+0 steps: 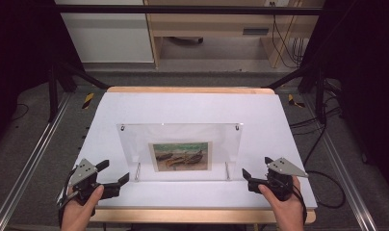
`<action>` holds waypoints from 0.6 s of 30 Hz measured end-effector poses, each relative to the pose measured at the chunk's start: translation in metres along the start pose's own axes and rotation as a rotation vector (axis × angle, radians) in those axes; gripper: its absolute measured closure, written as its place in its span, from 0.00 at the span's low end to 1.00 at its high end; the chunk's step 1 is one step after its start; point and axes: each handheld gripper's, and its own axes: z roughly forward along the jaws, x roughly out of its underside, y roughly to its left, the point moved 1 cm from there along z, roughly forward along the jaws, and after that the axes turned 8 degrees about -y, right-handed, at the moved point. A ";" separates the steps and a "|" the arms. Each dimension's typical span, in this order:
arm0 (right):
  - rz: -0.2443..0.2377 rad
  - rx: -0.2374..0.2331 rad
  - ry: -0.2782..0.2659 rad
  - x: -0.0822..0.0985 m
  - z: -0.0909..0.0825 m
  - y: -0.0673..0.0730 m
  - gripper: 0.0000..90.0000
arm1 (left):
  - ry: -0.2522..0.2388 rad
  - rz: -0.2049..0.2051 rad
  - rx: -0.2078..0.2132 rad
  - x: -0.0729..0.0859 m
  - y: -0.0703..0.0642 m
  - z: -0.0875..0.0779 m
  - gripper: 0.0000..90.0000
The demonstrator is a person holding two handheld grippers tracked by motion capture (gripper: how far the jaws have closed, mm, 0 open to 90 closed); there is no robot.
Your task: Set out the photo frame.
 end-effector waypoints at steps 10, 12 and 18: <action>0.016 0.026 0.000 0.005 -0.010 -0.011 0.11 | -0.008 0.000 -0.020 0.000 0.009 -0.007 0.08; 0.022 0.030 0.000 0.006 -0.012 -0.013 0.11 | -0.010 -0.002 -0.026 0.000 0.011 -0.009 0.08; 0.032 0.044 0.002 0.009 -0.017 -0.019 0.11 | -0.018 -0.009 -0.043 0.000 0.018 -0.014 0.08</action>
